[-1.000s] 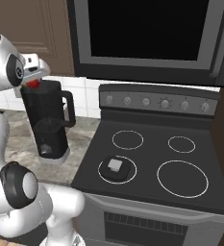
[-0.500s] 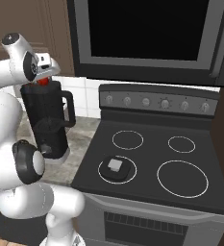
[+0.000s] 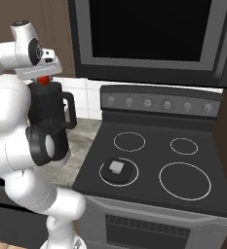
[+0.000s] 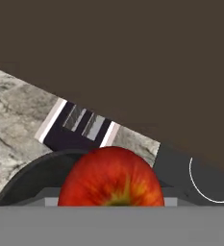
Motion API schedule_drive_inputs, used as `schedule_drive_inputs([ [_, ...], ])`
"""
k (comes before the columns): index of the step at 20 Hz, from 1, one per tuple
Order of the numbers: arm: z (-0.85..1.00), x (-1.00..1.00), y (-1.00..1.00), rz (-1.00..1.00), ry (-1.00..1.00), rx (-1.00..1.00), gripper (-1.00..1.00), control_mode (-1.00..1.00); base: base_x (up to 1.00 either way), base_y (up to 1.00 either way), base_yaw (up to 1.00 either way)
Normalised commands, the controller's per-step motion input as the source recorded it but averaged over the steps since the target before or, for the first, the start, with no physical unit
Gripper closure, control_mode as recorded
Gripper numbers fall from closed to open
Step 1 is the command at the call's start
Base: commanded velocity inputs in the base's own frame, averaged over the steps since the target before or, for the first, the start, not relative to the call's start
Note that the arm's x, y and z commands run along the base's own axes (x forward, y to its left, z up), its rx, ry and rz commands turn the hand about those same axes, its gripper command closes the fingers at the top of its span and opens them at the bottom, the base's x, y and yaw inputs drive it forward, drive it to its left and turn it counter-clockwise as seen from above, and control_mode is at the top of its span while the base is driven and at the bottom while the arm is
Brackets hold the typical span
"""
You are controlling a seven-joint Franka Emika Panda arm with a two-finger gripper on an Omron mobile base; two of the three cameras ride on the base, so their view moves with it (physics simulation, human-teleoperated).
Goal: Open the blender lid, put the apple in the blender, close the lid, and start the blender.
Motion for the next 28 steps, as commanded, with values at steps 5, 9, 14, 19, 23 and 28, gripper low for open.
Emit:
schedule_drive_inputs([
  [5, -0.52, -0.28, -0.16, 0.00, 0.03, 0.04, 1.00, -1.00, 0.00, 0.00, 0.00],
  [9, -0.53, -0.77, -0.11, 0.00, -0.08, 0.02, 1.00, -1.00, 0.00, 0.00, 0.00],
  [14, -0.51, -0.38, 0.00, 0.00, 0.00, 0.00, 1.00, -1.00, 0.00, 0.00, 0.00],
  [19, -0.60, 0.00, 0.00, 0.00, 0.08, 0.00, 1.00, -1.00, 0.00, 0.00, 0.00],
  [23, -0.71, 0.00, 0.00, 0.00, 0.15, 0.00, -1.00, -1.00, 0.00, 0.00, 0.00],
  [28, -0.38, 0.00, 0.00, 0.00, 0.06, 0.00, -1.00, -1.00, 0.00, 0.00, 0.00],
])
